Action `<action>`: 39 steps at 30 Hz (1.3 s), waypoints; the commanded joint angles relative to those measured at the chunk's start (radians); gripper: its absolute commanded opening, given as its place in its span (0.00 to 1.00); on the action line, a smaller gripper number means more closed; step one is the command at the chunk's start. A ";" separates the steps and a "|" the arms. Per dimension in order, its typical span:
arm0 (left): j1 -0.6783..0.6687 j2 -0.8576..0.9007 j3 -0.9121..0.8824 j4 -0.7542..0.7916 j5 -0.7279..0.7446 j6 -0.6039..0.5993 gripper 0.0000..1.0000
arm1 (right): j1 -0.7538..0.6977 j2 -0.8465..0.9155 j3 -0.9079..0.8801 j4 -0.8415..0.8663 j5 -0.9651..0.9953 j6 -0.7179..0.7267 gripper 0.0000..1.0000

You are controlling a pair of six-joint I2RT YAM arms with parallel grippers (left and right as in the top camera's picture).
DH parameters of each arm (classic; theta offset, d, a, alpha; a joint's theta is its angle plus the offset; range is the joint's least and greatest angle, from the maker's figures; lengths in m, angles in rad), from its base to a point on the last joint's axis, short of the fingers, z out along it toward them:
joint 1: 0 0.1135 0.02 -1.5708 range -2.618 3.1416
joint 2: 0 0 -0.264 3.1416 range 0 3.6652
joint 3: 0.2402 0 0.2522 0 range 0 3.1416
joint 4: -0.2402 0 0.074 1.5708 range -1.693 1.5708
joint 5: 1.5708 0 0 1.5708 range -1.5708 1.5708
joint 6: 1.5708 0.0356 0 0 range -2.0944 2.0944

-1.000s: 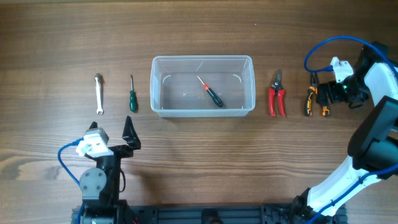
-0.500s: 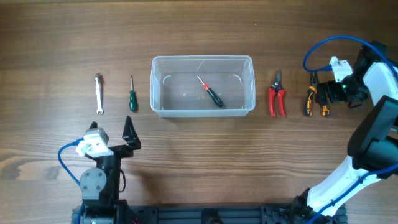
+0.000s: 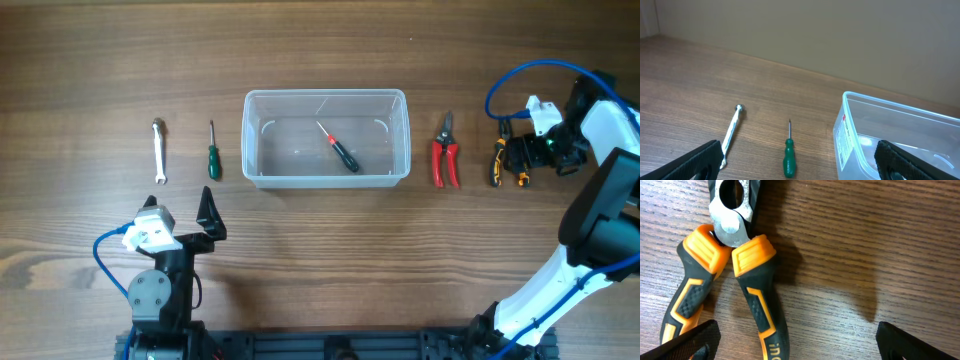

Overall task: Pack container
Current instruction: 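Lower the right gripper over the orange-black pliers handles, then close the right gripper on the pliers and lift them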

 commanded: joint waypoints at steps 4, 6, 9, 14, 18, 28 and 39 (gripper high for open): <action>0.006 -0.007 -0.007 0.006 0.005 -0.005 1.00 | 0.003 0.029 -0.001 -0.002 -0.004 -0.006 1.00; 0.006 -0.007 -0.007 0.006 0.005 -0.005 1.00 | 0.003 0.029 -0.001 -0.002 -0.005 -0.007 1.00; 0.006 -0.007 -0.007 0.006 0.005 -0.005 1.00 | 0.003 0.029 -0.001 -0.002 -0.004 -0.006 1.00; 0.006 -0.007 -0.007 0.006 0.005 -0.005 1.00 | 0.003 0.029 -0.001 -0.004 0.019 -0.005 1.00; 0.006 -0.007 -0.007 0.006 0.005 -0.005 1.00 | 0.003 0.029 -0.001 -0.005 0.022 -0.003 1.00; 0.006 -0.007 -0.007 0.006 0.005 -0.005 1.00 | 0.020 0.029 -0.001 0.000 0.072 -0.003 1.00; 0.006 -0.007 -0.007 0.006 0.005 -0.005 1.00 | 0.047 0.030 -0.001 0.002 0.110 -0.005 1.00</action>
